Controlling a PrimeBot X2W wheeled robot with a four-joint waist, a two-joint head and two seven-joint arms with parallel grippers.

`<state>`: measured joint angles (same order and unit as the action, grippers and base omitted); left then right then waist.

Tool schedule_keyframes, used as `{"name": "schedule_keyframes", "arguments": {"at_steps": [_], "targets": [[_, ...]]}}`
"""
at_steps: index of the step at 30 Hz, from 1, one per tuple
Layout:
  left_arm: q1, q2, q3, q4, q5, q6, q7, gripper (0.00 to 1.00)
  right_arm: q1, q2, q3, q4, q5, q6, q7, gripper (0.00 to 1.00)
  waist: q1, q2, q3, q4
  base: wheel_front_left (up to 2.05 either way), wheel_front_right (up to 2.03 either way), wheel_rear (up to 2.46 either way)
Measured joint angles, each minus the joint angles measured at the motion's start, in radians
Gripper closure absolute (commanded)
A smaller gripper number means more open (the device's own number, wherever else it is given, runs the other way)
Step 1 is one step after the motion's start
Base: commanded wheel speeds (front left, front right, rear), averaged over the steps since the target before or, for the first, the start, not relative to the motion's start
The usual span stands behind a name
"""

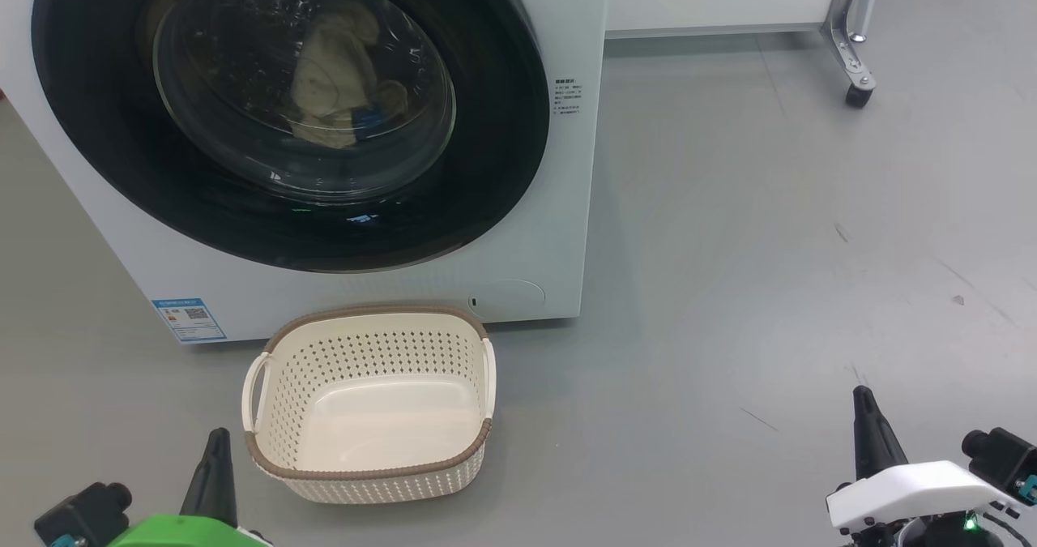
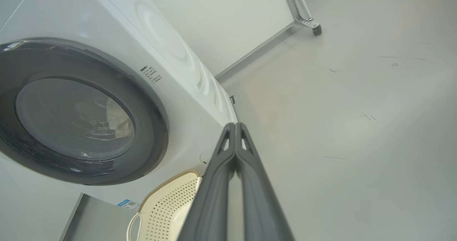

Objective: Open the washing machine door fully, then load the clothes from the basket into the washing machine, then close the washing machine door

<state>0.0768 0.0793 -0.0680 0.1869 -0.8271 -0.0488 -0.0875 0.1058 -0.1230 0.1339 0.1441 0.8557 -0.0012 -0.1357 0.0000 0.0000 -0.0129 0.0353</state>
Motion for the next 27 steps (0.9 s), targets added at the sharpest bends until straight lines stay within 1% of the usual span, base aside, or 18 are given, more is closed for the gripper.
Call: {"name": "schedule_keyframes", "arguments": {"at_steps": [12,21,23,27], "targets": [[-0.024,-0.005,0.028,0.022,-0.151,-0.011,0.035,1.0,-0.027,0.005,-0.035,0.023,0.159,0.021,0.038,1.0,0.0,0.0,0.003,-0.007,0.0,0.0,0.0],[-0.042,-0.01,0.044,0.032,-0.267,-0.027,0.068,1.0,-0.048,0.01,-0.063,0.039,0.277,0.036,0.061,1.0,0.0,0.0,0.005,-0.012,0.0,0.0,0.0],[-0.046,-0.012,0.05,0.034,-0.286,-0.027,0.072,1.0,-0.058,0.011,-0.068,0.042,0.303,0.044,0.068,1.0,0.0,0.0,0.006,-0.013,0.0,0.0,0.0],[-0.058,-0.017,0.063,0.038,-0.339,-0.028,0.087,1.0,-0.065,0.013,-0.08,0.05,0.356,0.048,0.079,1.0,0.0,0.0,0.007,-0.015,0.0,0.0,0.0]]}}
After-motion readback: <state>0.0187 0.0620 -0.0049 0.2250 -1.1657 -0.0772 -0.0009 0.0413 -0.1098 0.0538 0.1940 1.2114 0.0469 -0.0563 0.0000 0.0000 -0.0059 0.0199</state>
